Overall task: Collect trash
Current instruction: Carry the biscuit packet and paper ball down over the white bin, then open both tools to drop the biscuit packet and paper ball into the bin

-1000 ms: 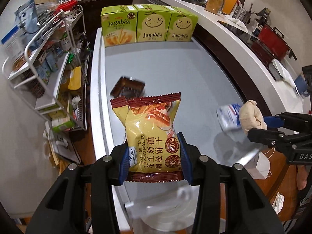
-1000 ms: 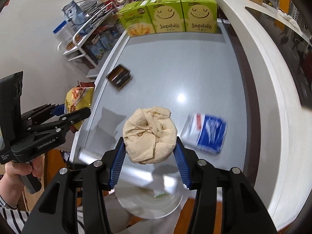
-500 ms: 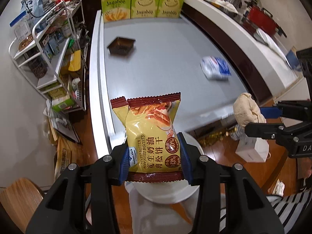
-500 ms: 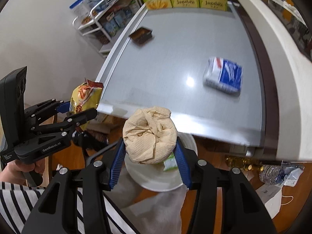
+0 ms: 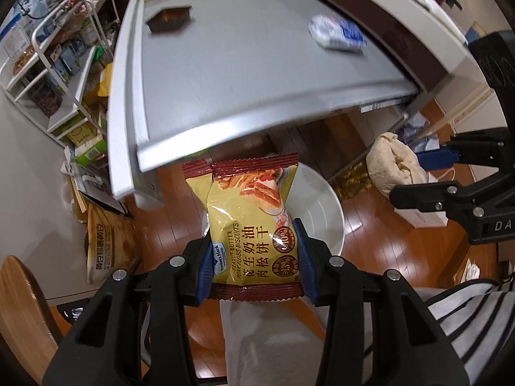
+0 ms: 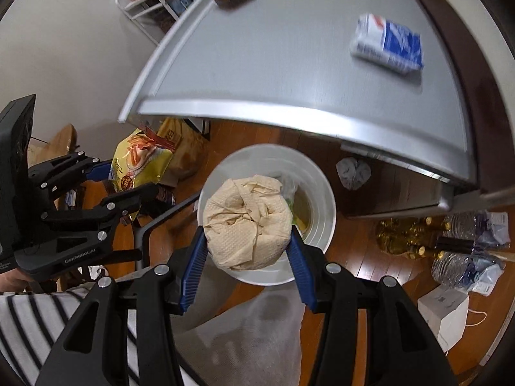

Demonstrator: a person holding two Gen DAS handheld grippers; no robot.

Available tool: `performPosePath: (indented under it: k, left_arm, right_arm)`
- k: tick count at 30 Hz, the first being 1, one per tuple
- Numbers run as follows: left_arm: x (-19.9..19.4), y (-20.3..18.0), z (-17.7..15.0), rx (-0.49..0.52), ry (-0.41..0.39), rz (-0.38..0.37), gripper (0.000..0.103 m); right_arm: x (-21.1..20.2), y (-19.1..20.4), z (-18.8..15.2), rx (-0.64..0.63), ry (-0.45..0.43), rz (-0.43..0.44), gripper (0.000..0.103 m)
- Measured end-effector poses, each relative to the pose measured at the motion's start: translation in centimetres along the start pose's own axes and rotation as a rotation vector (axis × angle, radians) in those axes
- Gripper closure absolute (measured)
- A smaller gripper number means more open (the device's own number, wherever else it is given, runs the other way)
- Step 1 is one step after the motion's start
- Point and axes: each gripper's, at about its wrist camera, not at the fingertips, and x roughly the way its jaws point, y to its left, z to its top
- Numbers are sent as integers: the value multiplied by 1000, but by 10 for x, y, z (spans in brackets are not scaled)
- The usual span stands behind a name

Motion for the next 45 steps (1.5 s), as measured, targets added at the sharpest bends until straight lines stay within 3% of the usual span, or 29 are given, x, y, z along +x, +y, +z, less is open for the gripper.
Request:
performPosePath:
  k: [16,40,43,45]
  left_arm:
    - [44,3,-14,0,89,20,58]
    - [55,0,-7,12,96,27,58]
    - [54,0,-6,8,99,24,49]
    - [54,-1,-5,8,99,29,45]
  right_arm:
    - [58,-4,-3,29,73,-49,55]
    - [68,-8,0,57,95,-60,54]
    - [67,-9,1,64,98,-59,51]
    - [66,-11,1,69,95,-62,40]
